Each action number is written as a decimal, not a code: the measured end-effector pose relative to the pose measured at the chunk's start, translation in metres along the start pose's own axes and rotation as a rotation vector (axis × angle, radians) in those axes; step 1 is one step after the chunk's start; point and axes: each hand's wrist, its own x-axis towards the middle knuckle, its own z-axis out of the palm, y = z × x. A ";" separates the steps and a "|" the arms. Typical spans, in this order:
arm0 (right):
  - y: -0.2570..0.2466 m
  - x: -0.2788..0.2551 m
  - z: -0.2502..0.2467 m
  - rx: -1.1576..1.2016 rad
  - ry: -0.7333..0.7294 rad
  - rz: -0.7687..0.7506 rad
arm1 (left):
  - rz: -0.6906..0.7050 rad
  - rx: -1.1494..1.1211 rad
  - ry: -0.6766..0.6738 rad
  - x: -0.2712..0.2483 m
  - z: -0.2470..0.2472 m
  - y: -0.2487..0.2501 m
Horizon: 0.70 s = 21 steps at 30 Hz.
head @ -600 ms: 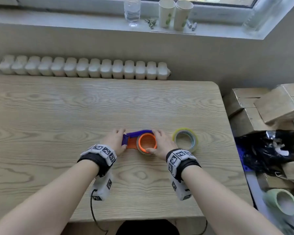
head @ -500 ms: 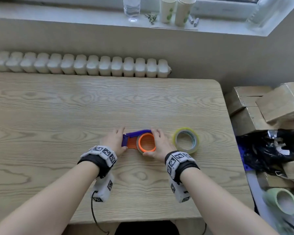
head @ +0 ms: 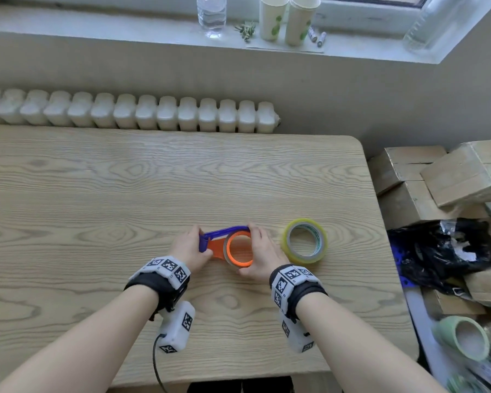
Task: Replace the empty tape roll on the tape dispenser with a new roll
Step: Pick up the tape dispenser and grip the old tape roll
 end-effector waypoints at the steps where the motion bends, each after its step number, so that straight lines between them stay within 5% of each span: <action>1: 0.000 -0.003 -0.004 0.003 0.017 -0.009 | -0.017 -0.045 0.004 -0.004 -0.003 0.003; 14: -0.015 -0.038 -0.058 0.045 0.218 -0.165 | -0.039 -0.283 0.145 -0.040 -0.042 0.037; 21: -0.018 -0.052 -0.068 0.055 0.296 -0.210 | 0.100 -0.210 0.291 -0.065 -0.052 0.047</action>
